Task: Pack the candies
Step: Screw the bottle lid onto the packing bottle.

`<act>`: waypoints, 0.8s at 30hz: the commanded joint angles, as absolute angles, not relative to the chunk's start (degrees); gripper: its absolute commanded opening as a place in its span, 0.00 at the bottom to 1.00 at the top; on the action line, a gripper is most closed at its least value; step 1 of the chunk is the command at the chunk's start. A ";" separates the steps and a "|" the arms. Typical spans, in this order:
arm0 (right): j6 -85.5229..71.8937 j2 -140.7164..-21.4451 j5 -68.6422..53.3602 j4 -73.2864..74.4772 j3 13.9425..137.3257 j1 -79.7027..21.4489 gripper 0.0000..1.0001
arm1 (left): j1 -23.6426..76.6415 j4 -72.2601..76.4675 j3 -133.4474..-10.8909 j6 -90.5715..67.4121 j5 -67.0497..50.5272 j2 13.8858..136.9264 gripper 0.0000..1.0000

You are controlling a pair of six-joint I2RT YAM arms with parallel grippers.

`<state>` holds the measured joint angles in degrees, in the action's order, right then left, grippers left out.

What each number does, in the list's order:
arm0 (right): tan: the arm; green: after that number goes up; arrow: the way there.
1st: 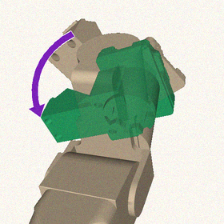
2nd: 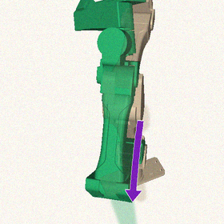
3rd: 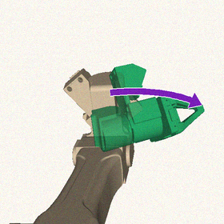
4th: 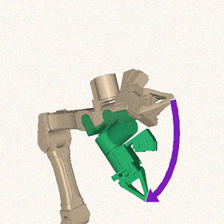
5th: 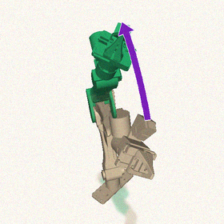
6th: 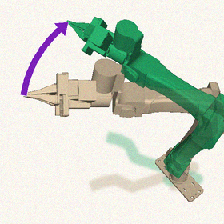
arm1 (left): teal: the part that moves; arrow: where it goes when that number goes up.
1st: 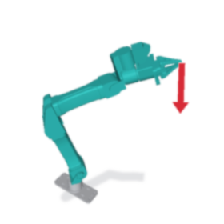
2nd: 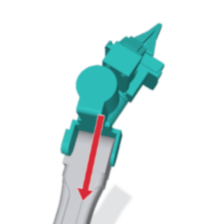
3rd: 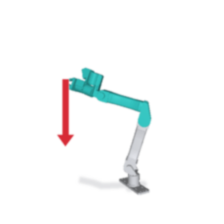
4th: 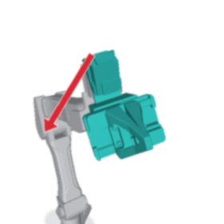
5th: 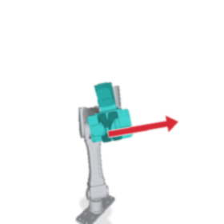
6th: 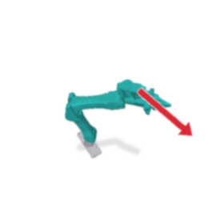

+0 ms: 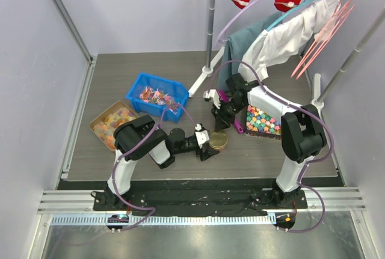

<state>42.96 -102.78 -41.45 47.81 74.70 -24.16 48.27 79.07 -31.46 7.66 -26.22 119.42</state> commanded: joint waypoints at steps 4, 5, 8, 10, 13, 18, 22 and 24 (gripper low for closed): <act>43.77 -97.39 -38.50 50.80 69.71 -24.52 0.25 | 48.16 88.68 -31.47 9.93 -24.08 121.11 0.80; 43.68 -96.25 -38.32 50.80 69.35 -24.43 0.25 | 48.08 88.68 -31.55 9.93 -24.00 121.20 0.80; 43.51 -95.01 -37.53 50.80 67.59 -24.35 0.25 | 48.16 88.68 -31.55 9.93 -23.99 121.11 0.80; 43.42 -94.22 -37.18 50.80 66.37 -24.26 0.25 | 48.08 88.68 -31.47 10.02 -23.82 121.11 0.80; 43.24 -93.08 -36.83 50.80 64.70 -23.99 0.25 | 48.16 88.68 -31.55 9.93 -23.91 121.20 0.80; 42.89 -90.27 -36.91 51.59 62.14 -23.91 0.25 | 48.16 88.68 -31.55 9.84 -23.73 121.20 0.80; 42.72 -87.72 -37.53 52.64 61.44 -23.91 0.24 | 48.16 88.59 -31.64 9.93 -23.91 121.20 0.80; 42.80 -87.19 -37.97 53.34 61.35 -23.91 0.25 | 48.16 88.59 -31.64 9.84 -23.91 121.11 0.80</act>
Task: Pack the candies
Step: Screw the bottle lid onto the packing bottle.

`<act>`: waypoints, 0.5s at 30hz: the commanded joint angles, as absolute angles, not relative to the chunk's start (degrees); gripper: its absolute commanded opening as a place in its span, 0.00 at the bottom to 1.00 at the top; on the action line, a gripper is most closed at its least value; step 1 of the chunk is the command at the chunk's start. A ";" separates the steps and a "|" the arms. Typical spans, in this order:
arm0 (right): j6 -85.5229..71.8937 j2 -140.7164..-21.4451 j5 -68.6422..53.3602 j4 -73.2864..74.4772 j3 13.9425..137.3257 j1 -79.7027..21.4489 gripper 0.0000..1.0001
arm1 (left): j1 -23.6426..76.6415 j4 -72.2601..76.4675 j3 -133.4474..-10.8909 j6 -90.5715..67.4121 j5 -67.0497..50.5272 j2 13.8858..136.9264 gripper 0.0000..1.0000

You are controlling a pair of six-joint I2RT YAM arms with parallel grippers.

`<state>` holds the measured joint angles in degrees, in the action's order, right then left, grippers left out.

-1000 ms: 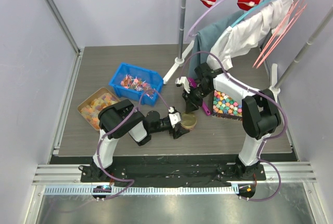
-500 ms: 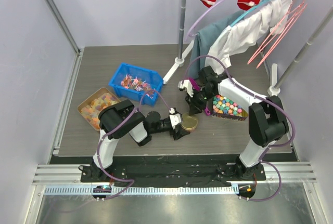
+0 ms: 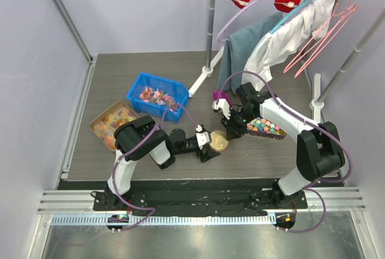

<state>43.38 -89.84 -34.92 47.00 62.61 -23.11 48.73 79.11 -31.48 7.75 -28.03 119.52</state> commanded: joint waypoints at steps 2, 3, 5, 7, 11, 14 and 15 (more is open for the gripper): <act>42.72 -86.40 -38.14 53.79 61.35 -23.99 0.25 | 48.08 88.68 -31.55 9.84 -23.82 121.11 0.80; 42.80 -86.05 -38.14 54.05 61.52 -23.99 0.25 | 48.08 88.59 -31.55 9.93 -23.91 121.11 0.80; 42.80 -85.35 -37.44 54.05 61.61 -23.99 0.25 | 48.16 88.68 -31.55 9.84 -23.99 121.11 0.80; 42.80 -85.08 -36.48 53.79 62.05 -23.99 0.25 | 48.25 88.68 -31.55 9.93 -23.99 121.20 0.80; 41.93 -84.73 -35.77 52.30 63.80 -23.99 0.26 | 48.16 88.68 -31.64 9.93 -23.99 121.11 0.80; 40.96 -85.34 -36.04 50.37 66.35 -23.91 0.26 | 48.16 88.59 -31.55 9.93 -24.08 121.20 0.81; 40.87 -85.86 -36.04 49.49 67.92 -24.08 0.26 | 48.16 88.59 -31.64 10.02 -24.08 121.20 0.80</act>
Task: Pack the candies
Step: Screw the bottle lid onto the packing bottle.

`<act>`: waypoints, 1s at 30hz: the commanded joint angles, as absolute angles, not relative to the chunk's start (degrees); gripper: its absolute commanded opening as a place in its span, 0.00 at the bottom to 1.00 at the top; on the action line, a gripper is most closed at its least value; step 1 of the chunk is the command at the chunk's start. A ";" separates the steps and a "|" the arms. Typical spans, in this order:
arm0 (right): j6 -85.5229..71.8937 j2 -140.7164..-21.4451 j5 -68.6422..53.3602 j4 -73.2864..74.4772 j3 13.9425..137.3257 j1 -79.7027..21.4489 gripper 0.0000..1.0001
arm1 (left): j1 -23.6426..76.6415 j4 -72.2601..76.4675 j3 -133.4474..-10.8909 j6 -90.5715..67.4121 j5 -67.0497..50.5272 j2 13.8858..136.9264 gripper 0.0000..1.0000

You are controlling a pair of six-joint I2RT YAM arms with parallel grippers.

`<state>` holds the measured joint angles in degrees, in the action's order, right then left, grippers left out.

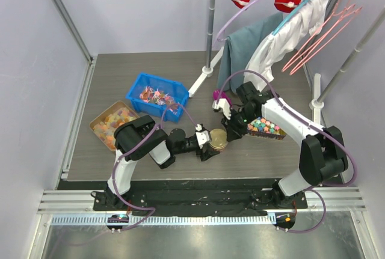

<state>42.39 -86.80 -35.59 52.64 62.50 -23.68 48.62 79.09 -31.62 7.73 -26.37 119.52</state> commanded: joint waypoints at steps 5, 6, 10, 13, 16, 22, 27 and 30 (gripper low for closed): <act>40.87 -92.89 -36.03 48.16 72.85 -24.61 0.27 | 48.16 88.59 -31.55 10.11 -24.17 121.38 0.80; 40.87 -93.86 -36.64 47.82 74.34 -24.78 0.26 | 48.25 88.68 -31.55 10.19 -24.17 121.38 0.81; 41.04 -98.08 -38.23 47.02 77.07 -26.18 0.27 | 48.16 88.68 -31.55 10.11 -24.08 121.29 0.80; 41.22 -101.24 -39.45 47.63 78.92 -27.15 0.29 | 48.25 88.68 -31.64 10.20 -24.08 121.46 0.80; 41.57 -103.09 -40.42 48.60 79.54 -27.86 0.29 | 48.25 88.59 -31.64 10.20 -24.17 121.46 0.80; 42.19 -103.36 -39.64 48.52 78.05 -28.21 0.27 | 48.25 88.68 -31.64 10.11 -24.17 121.38 0.80; 42.45 -102.57 -38.50 48.95 76.38 -28.21 0.25 | 48.25 88.68 -31.55 10.20 -24.08 121.29 0.81; 43.06 -101.34 -37.01 49.74 75.07 -28.13 0.24 | 48.16 88.59 -31.64 10.02 -24.08 121.38 0.81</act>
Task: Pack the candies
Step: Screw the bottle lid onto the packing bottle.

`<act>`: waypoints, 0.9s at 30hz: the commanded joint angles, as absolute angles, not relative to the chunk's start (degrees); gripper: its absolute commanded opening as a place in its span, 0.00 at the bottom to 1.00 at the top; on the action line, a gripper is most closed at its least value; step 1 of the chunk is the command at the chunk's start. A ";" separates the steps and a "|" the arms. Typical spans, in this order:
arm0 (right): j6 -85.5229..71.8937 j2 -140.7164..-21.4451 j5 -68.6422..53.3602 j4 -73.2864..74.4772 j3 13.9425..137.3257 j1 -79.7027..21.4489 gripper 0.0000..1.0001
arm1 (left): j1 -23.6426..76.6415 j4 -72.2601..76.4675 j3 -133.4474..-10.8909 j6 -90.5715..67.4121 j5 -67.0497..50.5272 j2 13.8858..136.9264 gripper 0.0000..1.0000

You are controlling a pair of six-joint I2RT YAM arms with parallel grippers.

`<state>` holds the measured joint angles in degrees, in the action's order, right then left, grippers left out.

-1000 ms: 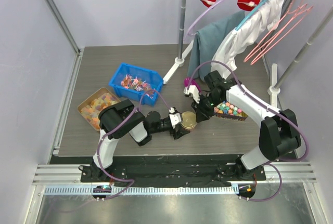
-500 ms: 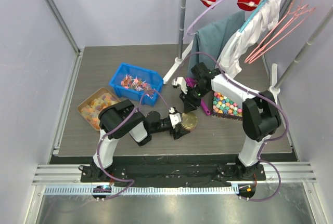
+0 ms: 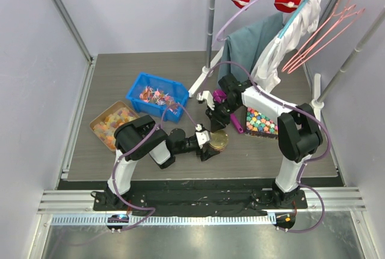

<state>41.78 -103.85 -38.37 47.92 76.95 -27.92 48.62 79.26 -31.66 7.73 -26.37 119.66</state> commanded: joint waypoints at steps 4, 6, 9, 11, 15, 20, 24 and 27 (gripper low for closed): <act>43.59 -99.58 -36.21 50.54 72.69 -27.08 0.24 | 48.25 88.68 -31.55 10.11 -23.91 121.29 0.81; 43.68 -98.27 -36.04 50.80 70.93 -26.63 0.24 | 48.16 88.68 -31.64 9.93 -23.91 121.20 0.81; 43.94 -95.98 -35.60 50.71 68.39 -25.58 0.24 | 48.16 88.59 -31.55 10.02 -23.99 121.29 0.81; 43.95 -95.01 -35.68 50.71 66.90 -24.44 0.24 | 48.25 88.59 -31.55 10.02 -23.91 121.29 0.81; 43.86 -92.47 -34.98 50.71 64.60 -23.64 0.24 | 48.16 88.68 -31.64 9.84 -23.91 121.29 0.81; 43.42 -89.65 -35.94 51.85 61.88 -23.47 0.24 | 48.16 88.59 -31.73 9.93 -23.82 121.29 0.81; 43.16 -86.93 -36.47 53.00 60.65 -23.47 0.24 | 48.25 88.59 -31.64 9.84 -23.82 121.29 0.81; 42.98 -84.64 -35.78 52.91 60.12 -23.47 0.24 | 48.16 88.59 -31.64 9.84 -23.91 121.38 0.81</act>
<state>43.33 -88.47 -34.30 49.06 61.19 -23.03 48.95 79.31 -31.70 7.51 -27.29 119.79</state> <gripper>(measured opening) 0.243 0.818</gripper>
